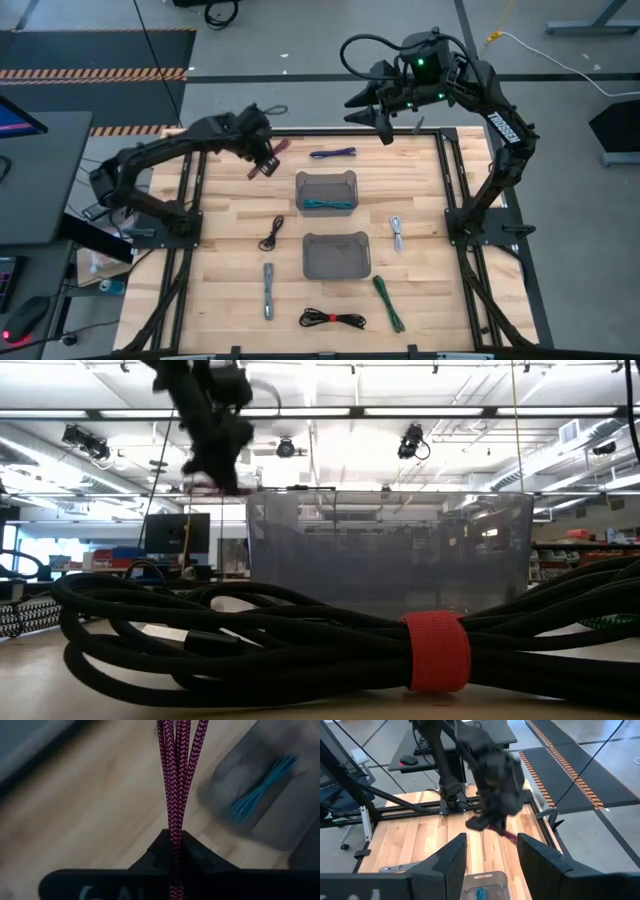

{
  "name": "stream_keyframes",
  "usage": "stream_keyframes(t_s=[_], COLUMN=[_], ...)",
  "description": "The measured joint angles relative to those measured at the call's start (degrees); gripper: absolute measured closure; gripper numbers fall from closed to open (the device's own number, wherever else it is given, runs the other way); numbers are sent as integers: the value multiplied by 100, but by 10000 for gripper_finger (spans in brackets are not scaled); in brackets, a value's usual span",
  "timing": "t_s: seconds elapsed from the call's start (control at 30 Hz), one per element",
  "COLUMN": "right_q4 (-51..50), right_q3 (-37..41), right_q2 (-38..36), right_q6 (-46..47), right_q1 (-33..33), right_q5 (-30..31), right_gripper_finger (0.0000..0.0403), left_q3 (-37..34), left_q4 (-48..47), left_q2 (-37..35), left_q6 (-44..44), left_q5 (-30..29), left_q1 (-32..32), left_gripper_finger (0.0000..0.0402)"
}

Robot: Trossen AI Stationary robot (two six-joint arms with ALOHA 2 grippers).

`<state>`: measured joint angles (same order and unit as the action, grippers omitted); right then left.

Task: Pick and place USB-C Cables
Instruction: Put the pink charger cable into the top black transparent bin

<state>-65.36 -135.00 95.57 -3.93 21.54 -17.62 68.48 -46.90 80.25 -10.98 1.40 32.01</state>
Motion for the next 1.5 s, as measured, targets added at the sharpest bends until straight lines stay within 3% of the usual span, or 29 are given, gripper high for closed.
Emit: stream_keyframes(t_s=[0.3, 0.67, 0.83, 1.07, 1.5], right_q4=[-490, -806, -1388, -1447, -966], right_q3=[0, 0, 2, 4, 2], right_q2=[1, 134, 612, 1254, 1306], right_q6=[-30, 125, 55, -117, 192], right_q1=[17, 39, -261, -595, -630], right_q5=[313, 448, 589, 600, 267], right_gripper_finger=[226, 229, 232, 235, 233], left_q3=[928, 1032, 1032, 1032, 1032], left_q4=[-894, -562, -472, -480, -386], left_q2=[-390, -369, -367, -367, -367], left_q6=[270, 116, 79, -36, 26], left_q5=[140, 183, 175, 172, 119], left_q1=[-785, -1949, -2029, -2028, -2035], left_gripper_finger=[383, 383, 383, 383, 383])
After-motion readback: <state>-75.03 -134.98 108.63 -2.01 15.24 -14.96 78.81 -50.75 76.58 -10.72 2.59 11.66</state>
